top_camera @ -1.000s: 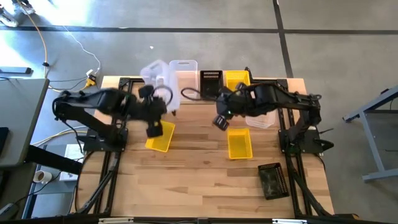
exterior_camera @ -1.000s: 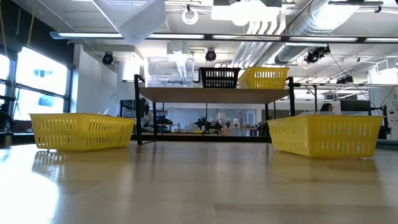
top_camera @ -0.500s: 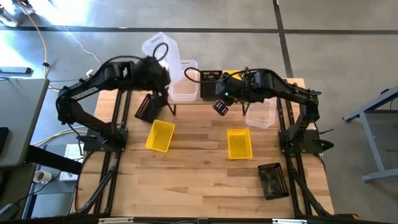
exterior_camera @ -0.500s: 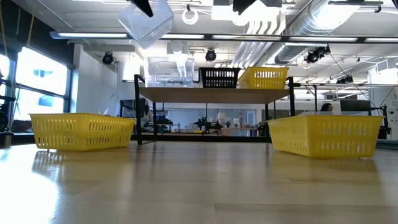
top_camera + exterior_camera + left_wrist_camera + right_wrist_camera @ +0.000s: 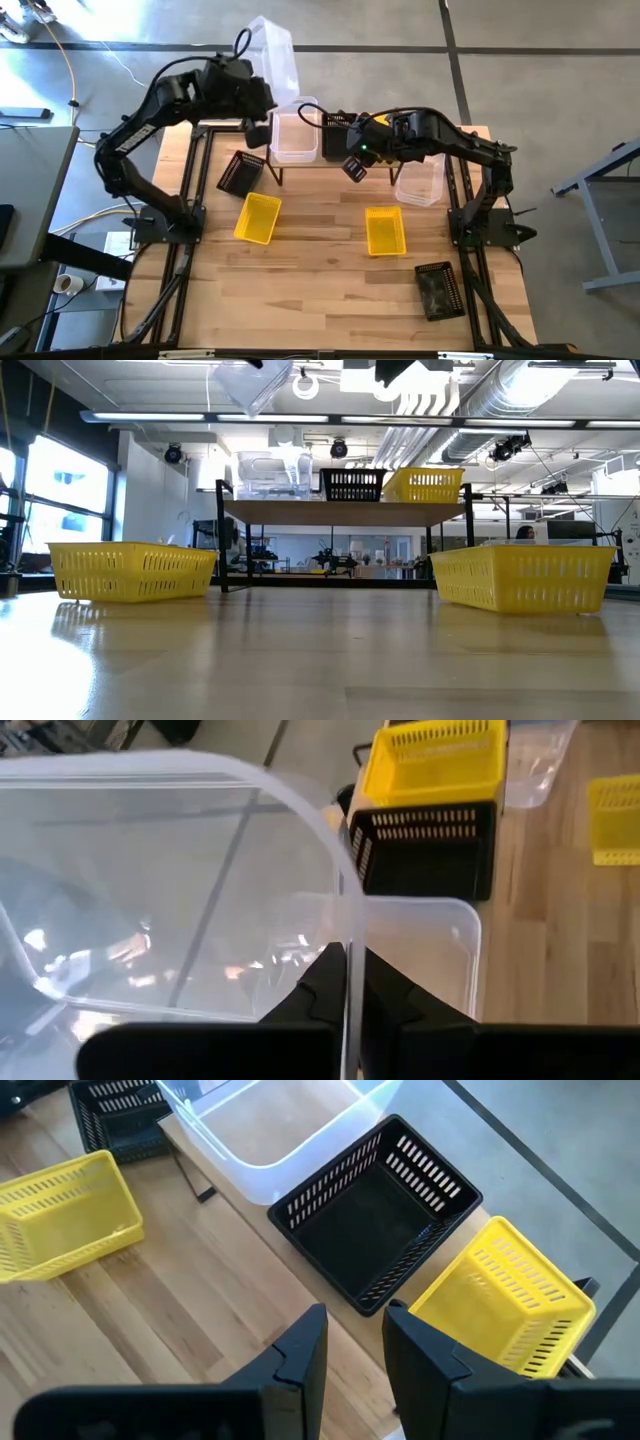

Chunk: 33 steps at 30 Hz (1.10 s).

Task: Stack baskets on shelf by color
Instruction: Stack the bottom transparent bin on top of the transparent bin

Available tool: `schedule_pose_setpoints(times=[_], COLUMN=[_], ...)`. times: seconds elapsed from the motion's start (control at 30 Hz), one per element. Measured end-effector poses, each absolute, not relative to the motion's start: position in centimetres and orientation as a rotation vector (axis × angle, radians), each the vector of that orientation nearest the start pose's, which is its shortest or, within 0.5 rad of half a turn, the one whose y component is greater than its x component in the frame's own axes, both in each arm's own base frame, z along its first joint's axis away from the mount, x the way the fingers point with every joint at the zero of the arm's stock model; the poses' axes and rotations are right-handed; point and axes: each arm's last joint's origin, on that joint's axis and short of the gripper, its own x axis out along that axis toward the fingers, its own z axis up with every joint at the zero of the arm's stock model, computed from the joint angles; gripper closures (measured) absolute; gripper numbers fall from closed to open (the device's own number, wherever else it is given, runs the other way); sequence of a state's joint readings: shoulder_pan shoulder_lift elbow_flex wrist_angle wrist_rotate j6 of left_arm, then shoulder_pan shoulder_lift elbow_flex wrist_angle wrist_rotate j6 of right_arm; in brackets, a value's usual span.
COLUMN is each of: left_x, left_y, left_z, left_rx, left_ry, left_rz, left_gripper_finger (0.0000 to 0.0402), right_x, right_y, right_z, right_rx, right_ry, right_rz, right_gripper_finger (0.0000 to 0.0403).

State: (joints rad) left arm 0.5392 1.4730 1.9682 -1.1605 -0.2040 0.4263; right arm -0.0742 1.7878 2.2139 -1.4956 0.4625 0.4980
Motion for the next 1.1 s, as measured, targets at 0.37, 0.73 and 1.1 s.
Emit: schedule_pose_setpoints(times=[0.37,0.73,1.1], left_x=[24.1,26.3,28.2], left_y=[15.5,16.1,15.0], left_z=[45.8,42.3,40.3], left_rx=[0.255,0.181,0.157], left_ry=[0.922,1.130,1.228], left_rz=[0.480,0.377,0.306], left_gripper_finger=[0.0401,0.0401,0.0401], right_x=[31.9,32.4,32.6], right_y=[-3.7,-3.7,-3.6], right_z=[43.4,41.1,40.2], right_rx=[0.251,0.235,0.282], right_ry=[0.905,1.003,1.022], right_rz=[-0.741,-0.751,-0.774], right_gripper_finger=[0.0316,0.0316,0.0316])
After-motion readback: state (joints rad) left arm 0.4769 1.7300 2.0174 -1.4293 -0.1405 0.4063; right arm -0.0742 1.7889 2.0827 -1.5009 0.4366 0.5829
